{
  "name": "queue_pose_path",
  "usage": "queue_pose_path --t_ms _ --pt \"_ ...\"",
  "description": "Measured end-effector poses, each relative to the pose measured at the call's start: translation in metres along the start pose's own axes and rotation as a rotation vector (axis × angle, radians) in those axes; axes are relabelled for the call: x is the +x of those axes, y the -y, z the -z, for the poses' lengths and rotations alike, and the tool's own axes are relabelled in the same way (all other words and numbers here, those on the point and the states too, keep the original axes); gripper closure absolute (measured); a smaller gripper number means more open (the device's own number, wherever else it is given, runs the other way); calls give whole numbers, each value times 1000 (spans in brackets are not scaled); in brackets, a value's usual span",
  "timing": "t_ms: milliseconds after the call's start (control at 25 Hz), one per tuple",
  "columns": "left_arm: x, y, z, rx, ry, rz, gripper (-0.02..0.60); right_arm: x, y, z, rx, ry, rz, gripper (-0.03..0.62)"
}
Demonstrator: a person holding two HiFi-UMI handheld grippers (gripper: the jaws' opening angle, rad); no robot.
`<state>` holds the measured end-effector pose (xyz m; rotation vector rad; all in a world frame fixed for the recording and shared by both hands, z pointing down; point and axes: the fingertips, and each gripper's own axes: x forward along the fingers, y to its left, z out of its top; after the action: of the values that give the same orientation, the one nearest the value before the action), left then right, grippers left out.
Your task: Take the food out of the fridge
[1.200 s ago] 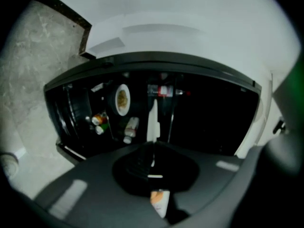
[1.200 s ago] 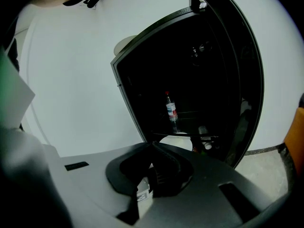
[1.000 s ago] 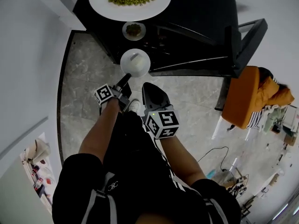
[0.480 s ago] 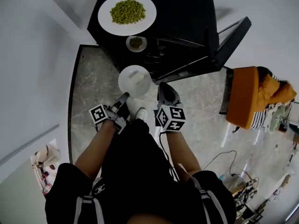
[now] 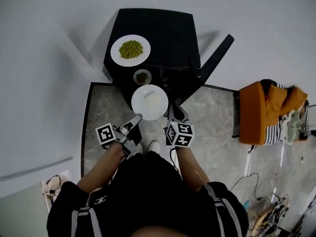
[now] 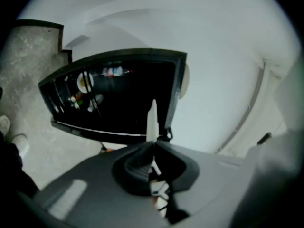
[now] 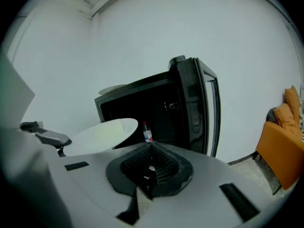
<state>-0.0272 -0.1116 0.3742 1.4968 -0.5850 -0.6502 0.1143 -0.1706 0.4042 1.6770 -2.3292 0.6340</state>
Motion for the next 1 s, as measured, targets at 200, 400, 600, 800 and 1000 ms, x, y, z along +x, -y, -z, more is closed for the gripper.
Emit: queue_pose_path --t_ms 200,400,600,800,1000 --pt "11 47 9 -27 -22 41 574 -18 0 -25 -1 47 21 595" --pt "62 95 0 -7 -42 45 572 -16 23 -57 19 77 46 595" --pt "82 123 -4 15 -22 88 572 -30 14 -53 5 97 47 595" --pt "86 119 -8 -17 1 126 572 -59 0 -36 -15 123 65 595" --pt "135 111 -34 -16 57 90 571 -59 25 -45 -1 114 94 595"
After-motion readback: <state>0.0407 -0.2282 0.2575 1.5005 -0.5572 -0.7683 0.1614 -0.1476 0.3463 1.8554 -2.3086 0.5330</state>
